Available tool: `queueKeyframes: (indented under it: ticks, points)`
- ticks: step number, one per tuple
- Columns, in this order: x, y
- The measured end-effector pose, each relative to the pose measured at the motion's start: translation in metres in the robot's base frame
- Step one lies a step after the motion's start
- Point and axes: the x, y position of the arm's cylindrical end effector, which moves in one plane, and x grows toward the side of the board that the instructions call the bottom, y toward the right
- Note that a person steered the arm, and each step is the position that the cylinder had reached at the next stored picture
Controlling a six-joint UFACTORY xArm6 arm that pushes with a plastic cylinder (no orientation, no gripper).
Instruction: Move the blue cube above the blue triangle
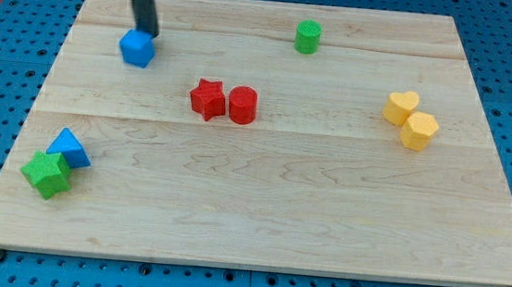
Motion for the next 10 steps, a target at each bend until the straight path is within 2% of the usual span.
queueKeyframes:
  ticks: [2,3,4,5,6,7,8,9,10]
  points:
    - [0.121,0.0]
    - [0.118,-0.003]
    - [0.063,-0.003]
    - [0.06,-0.034]
    - [0.131,-0.035]
    - [0.149,-0.035]
    - [0.136,-0.005]
    - [0.137,0.104]
    - [0.168,0.224]
